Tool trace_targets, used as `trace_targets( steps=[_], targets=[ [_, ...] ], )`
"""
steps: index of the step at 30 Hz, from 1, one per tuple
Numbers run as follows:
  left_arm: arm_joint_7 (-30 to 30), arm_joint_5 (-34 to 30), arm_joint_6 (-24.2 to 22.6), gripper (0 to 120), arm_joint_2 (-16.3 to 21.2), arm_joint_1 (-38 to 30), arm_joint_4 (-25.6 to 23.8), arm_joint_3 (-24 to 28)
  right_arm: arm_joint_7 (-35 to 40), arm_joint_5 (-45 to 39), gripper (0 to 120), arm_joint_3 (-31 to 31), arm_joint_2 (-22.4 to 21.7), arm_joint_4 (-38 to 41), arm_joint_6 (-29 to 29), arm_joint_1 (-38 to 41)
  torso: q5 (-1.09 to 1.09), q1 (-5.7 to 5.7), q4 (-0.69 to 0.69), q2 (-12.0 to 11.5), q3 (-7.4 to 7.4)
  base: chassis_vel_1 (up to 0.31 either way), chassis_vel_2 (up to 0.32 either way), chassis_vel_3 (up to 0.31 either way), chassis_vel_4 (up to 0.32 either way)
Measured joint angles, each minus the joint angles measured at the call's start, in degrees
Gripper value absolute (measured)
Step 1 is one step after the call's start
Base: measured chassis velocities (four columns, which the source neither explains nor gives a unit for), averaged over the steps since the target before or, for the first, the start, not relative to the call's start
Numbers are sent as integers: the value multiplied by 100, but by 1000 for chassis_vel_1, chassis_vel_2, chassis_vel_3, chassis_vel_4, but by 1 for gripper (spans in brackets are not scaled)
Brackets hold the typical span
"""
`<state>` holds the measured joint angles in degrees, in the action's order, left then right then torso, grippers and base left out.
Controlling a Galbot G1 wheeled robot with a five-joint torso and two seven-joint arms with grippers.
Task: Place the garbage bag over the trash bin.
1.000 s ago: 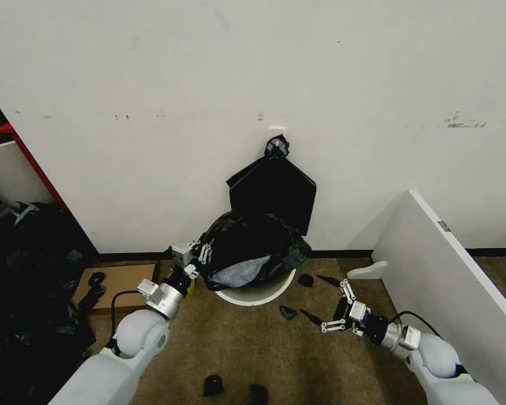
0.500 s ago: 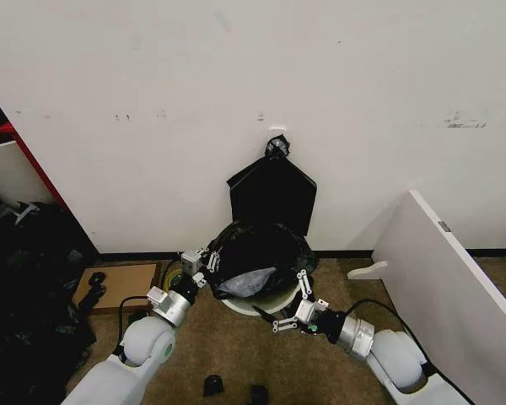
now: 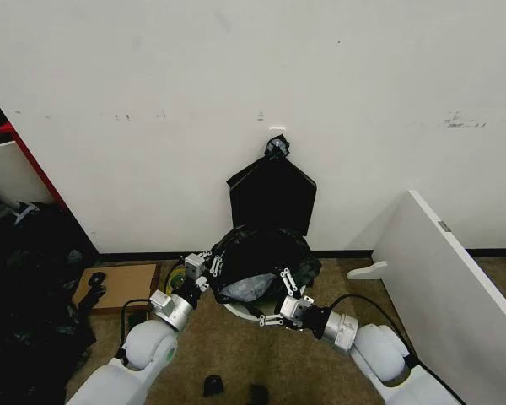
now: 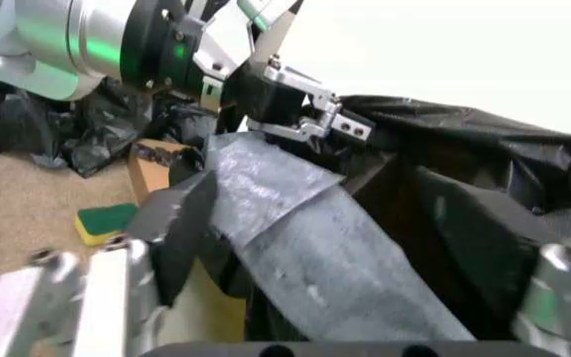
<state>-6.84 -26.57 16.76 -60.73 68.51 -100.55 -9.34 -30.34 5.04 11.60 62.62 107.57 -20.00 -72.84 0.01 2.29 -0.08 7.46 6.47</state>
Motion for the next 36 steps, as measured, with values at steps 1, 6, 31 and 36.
trace_targets(
  steps=[1, 6, 31, 36],
  targets=[
    [0, 5, 0, 4, -5, 2, 0, 0, -7, -3, 68, 13, 0, -21, -24, 0, 0, 0, 0, 0, 0, 0, 0, 0, 0],
    [0, 28, -1, 4, -41, 16, 0, 0, -8, -10, 51, 65, -1, -82, -154, -3, 1, 0, 0, 0, 0, 0, 0, 0, 0],
    [248, -405, -256, 4, -45, -83, -205, -120, -693, -150, 0, 335, -46, -190, -1152, -365, 0, 0, 0, 0, 0, 0, 0, 0, 0],
    [373, -631, -406, 4, 7, -176, -206, -197, -780, -150, 0, 386, -69, -381, -1603, -495, 1, 0, 0, 0, 0, 0, 0, 0, 0]
  ],
)
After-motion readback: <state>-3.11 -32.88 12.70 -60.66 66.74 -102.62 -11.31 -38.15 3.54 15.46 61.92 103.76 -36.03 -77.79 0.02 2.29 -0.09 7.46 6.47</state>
